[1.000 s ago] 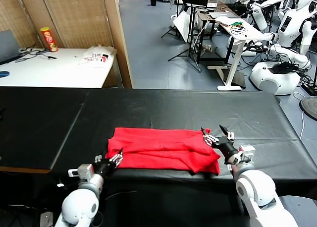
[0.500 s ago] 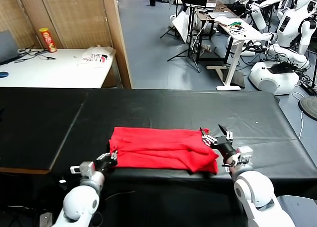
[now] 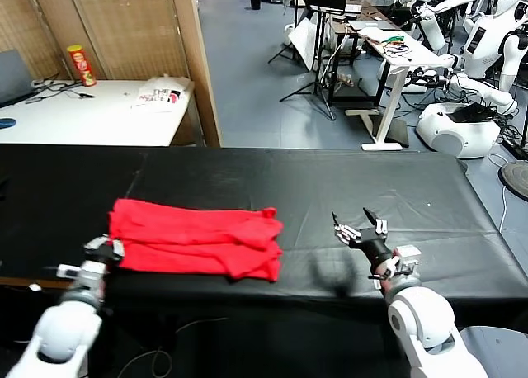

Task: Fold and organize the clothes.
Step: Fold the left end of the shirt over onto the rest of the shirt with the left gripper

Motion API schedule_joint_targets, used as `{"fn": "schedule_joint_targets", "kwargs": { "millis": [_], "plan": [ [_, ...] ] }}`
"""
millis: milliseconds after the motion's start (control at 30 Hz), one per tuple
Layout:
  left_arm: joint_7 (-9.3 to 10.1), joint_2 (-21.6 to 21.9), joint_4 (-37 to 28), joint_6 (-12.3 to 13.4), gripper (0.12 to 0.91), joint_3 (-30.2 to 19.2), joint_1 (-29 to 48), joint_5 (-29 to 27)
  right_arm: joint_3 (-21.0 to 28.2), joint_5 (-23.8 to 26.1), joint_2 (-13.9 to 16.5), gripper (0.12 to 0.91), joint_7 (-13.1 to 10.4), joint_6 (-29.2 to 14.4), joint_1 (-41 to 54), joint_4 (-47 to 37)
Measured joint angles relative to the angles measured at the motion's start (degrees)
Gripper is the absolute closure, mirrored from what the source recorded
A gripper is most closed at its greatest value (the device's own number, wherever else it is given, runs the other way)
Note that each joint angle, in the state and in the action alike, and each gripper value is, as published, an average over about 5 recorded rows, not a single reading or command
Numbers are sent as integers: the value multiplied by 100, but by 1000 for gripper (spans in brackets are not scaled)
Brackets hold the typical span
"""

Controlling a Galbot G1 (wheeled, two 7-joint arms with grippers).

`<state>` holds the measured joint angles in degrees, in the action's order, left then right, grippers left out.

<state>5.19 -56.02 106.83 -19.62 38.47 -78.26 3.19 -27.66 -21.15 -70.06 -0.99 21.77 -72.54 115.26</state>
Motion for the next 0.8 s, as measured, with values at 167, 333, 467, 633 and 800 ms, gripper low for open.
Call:
{"fn": "schedule_joint_targets", "kwargs": {
  "millis": [167, 333, 467, 633, 800],
  "plan": [
    [167, -59, 355, -347, 872, -206, 56, 729, -42, 105, -85, 227, 2, -15, -76, 41],
    [516, -418, 1004, -870, 872, -727, 210, 2078, -138, 159, -159, 227, 0, -20, -172, 89],
    [518, -708, 1382, -1031, 872, -1236, 342, 2815, -220, 180, -210, 227, -10, -24, -249, 124],
    [492, -1012, 1471, -1057, 872, -1772, 482, 2898, -274, 212, -260, 227, -12, -28, -324, 165],
    [421, -1279, 1355, -992, 872, -2055, 505, 2692, -275, 243, -305, 227, -11, -30, -360, 196]
  ]
}}
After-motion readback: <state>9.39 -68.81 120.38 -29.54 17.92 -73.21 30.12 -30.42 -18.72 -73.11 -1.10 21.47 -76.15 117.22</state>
